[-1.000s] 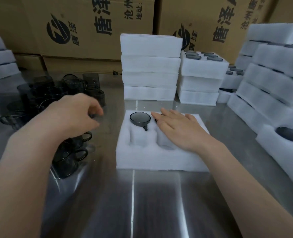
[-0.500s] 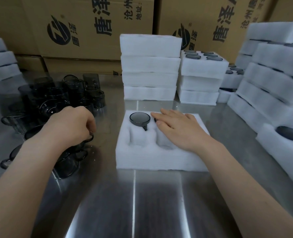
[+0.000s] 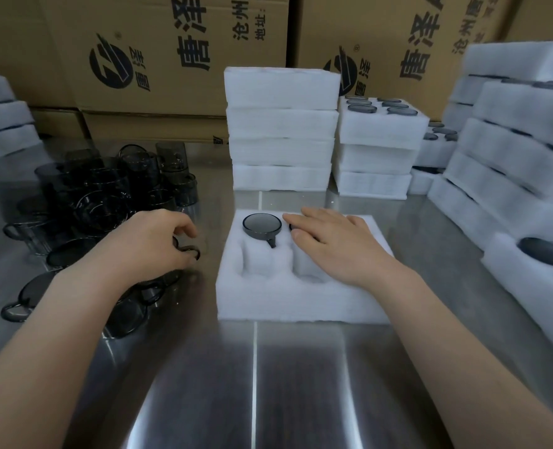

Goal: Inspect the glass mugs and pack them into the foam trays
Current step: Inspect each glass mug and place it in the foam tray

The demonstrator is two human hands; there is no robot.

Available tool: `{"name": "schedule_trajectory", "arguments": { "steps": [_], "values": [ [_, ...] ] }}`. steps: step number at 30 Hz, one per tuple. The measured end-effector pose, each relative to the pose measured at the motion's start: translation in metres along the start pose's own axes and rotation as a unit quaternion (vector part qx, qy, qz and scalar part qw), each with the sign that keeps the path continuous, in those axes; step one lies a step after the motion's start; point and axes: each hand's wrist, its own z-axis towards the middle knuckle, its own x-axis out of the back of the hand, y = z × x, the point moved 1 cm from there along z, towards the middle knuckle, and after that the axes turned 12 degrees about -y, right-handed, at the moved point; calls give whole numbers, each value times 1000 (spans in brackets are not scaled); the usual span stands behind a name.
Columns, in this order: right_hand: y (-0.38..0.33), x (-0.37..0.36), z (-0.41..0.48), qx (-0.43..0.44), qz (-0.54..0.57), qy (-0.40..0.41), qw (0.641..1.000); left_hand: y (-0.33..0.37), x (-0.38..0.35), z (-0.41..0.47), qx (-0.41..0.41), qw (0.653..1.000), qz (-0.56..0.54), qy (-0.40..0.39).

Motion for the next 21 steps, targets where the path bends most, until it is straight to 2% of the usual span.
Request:
{"name": "schedule_trajectory", "arguments": {
  "steps": [2, 5, 10, 13, 15, 17, 20, 21],
  "values": [
    [1, -1, 0, 1, 1, 3, 1000, -1, 0, 0, 15, 1000, 3, -6],
    [0, 0, 0, -1, -1, 1, 1000, 3, 1, 1, 6, 999, -31, 36],
    [-1, 2, -2, 7, 25, 24, 999, 30, 16, -1, -44, 972, -78, 216],
    [-1, 5, -2, 35, 115, 113, 986, 60, 22, -4, -131, 939, -139, 286],
    [-5, 8, -5, 73, 240, 206, 946, 83, 19, -3, -193, 926, -168, 277],
    [-6, 13, -6, 102, 391, 246, 881, 102, 12, -1, -241, 919, -189, 248],
    [-2, 20, -4, 102, 589, 179, 781, 121, -1, 5, -305, 905, -195, 223],
    [0, 22, -4, 96, 626, 152, 759, 125, -5, 7, -323, 899, -198, 219]
  ]
}}
